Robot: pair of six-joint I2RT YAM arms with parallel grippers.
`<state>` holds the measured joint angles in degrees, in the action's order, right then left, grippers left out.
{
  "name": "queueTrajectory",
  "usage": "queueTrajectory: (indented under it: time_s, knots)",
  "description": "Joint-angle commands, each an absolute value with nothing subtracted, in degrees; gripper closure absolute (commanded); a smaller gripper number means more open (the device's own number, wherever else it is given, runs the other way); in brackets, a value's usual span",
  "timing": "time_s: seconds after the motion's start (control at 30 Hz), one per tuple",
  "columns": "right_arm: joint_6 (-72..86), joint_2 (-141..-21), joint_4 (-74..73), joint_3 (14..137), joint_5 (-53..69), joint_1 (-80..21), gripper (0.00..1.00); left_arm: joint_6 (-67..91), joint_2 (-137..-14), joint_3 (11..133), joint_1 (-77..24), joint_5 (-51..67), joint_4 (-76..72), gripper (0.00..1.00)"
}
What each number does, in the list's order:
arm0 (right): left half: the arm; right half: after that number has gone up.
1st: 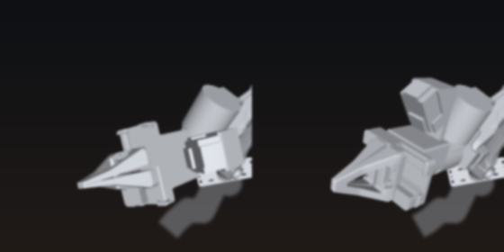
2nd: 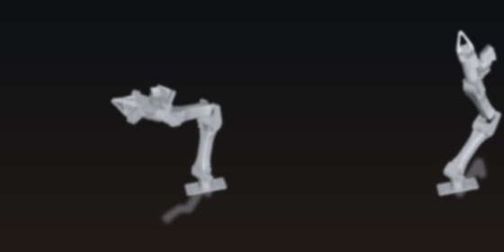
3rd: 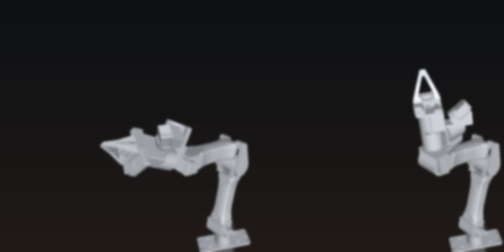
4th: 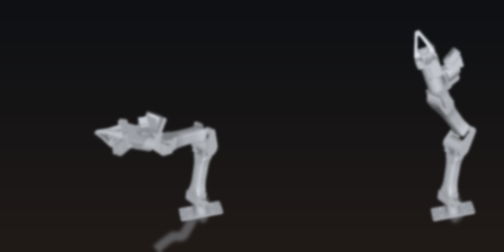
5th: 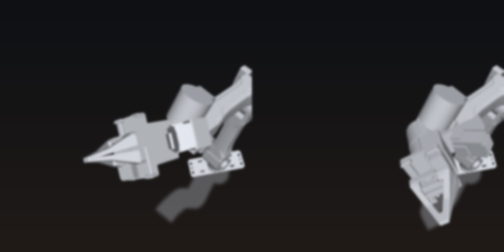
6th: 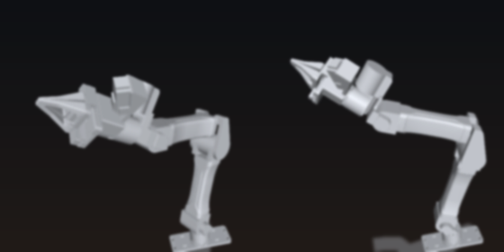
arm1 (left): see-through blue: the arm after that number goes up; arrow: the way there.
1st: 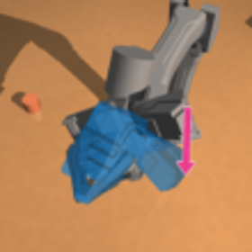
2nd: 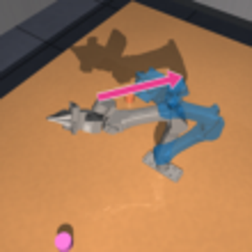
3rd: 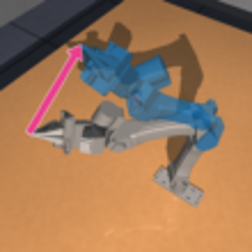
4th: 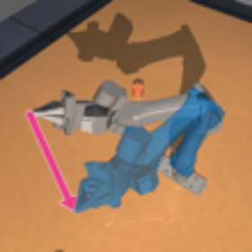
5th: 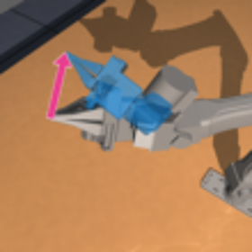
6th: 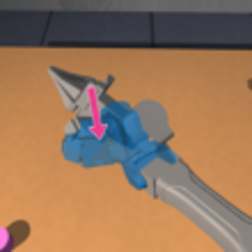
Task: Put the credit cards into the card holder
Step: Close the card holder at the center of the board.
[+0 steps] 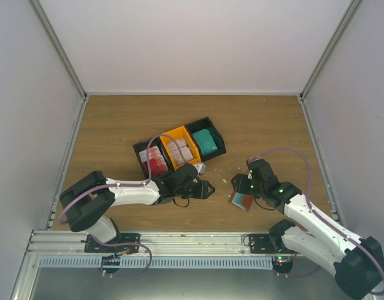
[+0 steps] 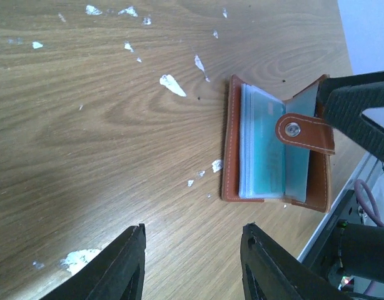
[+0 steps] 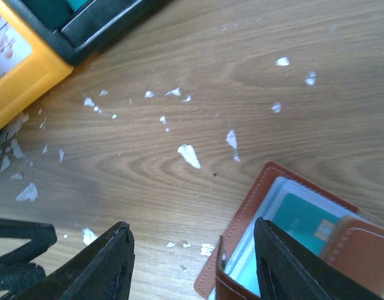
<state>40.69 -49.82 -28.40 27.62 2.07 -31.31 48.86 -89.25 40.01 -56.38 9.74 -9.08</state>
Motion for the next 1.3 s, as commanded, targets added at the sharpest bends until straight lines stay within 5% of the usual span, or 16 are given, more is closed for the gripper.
queueTrajectory:
  time_s: [0.0, 0.27, 0.53, 0.7, 1.27]
  knots:
    - [47.59, -47.84, -34.58, 30.17, -6.79, -31.04, 0.48, 47.51, -90.08, 42.22, -56.77, 10.25, -11.4, 0.56]
    - [55.69, -45.94, -41.61, 32.64, -17.3, -31.03, 0.63, 46.71, -91.47, 43.62, -56.86, 10.61, -11.51, 0.55]
    - [58.95, -45.04, -47.63, 36.55, -22.67, -30.97, 0.68, 45.56, -92.75, 44.98, -56.81, 10.98, -11.83, 0.55]
    - [62.11, -45.93, -52.7, 38.73, -24.28, -31.07, 0.99, 44.73, -93.57, 45.37, -56.78, 11.34, -11.96, 0.55]
    - [56.72, -56.15, -40.51, 29.86, -5.19, -31.03, 0.99, 42.12, -98.17, 48.17, -56.02, 13.43, -12.63, 0.53]
